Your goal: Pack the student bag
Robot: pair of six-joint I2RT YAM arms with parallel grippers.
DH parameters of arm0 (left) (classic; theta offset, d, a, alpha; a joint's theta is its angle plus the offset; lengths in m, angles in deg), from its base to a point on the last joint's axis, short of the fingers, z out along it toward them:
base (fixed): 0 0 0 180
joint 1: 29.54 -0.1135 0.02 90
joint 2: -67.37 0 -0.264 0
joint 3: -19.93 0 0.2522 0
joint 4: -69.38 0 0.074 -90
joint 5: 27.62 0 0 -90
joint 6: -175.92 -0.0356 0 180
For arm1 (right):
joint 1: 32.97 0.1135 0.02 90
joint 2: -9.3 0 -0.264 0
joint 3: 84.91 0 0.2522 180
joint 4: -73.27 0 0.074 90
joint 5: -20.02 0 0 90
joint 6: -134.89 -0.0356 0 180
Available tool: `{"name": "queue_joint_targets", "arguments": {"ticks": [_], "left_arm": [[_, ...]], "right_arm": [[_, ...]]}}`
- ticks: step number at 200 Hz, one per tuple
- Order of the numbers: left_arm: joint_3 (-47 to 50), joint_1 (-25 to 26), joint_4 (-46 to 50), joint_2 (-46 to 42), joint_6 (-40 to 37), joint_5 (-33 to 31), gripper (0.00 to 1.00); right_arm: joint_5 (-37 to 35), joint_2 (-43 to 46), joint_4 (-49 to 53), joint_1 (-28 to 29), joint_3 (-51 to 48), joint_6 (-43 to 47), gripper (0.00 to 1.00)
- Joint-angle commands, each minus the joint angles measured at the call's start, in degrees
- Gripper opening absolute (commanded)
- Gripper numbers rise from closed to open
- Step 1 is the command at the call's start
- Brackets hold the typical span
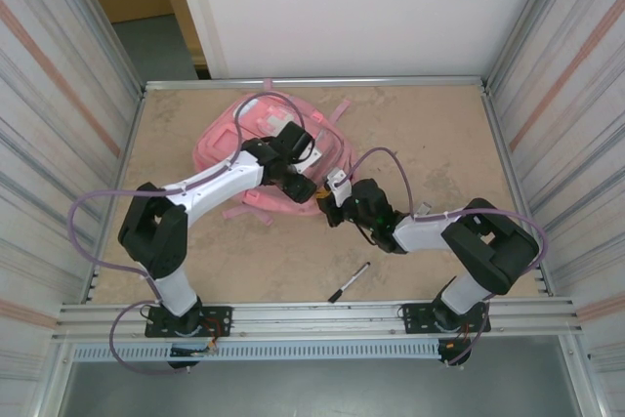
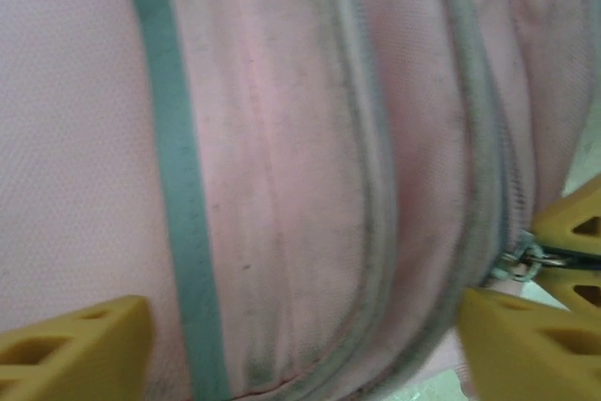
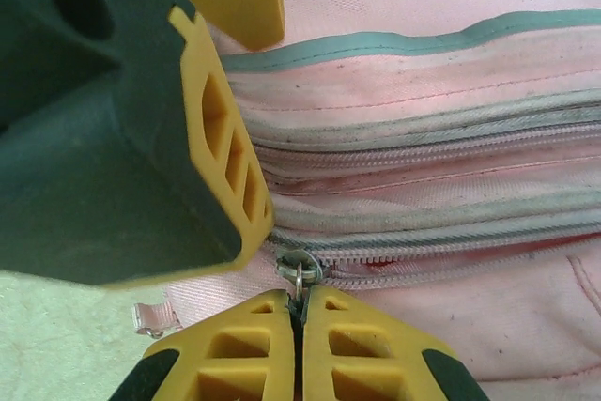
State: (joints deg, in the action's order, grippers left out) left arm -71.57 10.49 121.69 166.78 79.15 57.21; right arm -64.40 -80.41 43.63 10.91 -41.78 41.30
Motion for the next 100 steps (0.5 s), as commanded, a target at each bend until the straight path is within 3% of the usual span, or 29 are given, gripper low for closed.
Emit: {"name": "queue_joint_targets", "arguments": {"ticks": [1, 17, 32, 77, 100], "left_arm": [[-1.5, -1.3, -2.5, 1.3, -2.9, -7.7, 0.46], [-0.4, -1.1, -3.8, 1.6, -5.4, -5.3, 0.29], [0.2, -0.8, -3.3, 2.0, -5.8, -7.2, 0.00], [2.9, -0.7, -5.1, -2.3, -7.7, -4.6, 0.00], [6.7, -1.0, -9.2, -5.5, -6.3, 0.6, 0.00]], "right_arm": [[2.6, 3.4, -2.2, -0.9, -1.2, -3.1, 0.00], [2.5, 4.5, -2.8, -2.8, -2.3, -5.2, 0.00], [1.5, 5.1, -1.0, -4.9, -2.3, -5.2, 0.00], [4.0, 4.9, 21.7, -12.8, 5.8, 0.2, 0.00], [9.0, 3.9, 23.6, -15.2, 7.3, 1.3, 0.00]]}}
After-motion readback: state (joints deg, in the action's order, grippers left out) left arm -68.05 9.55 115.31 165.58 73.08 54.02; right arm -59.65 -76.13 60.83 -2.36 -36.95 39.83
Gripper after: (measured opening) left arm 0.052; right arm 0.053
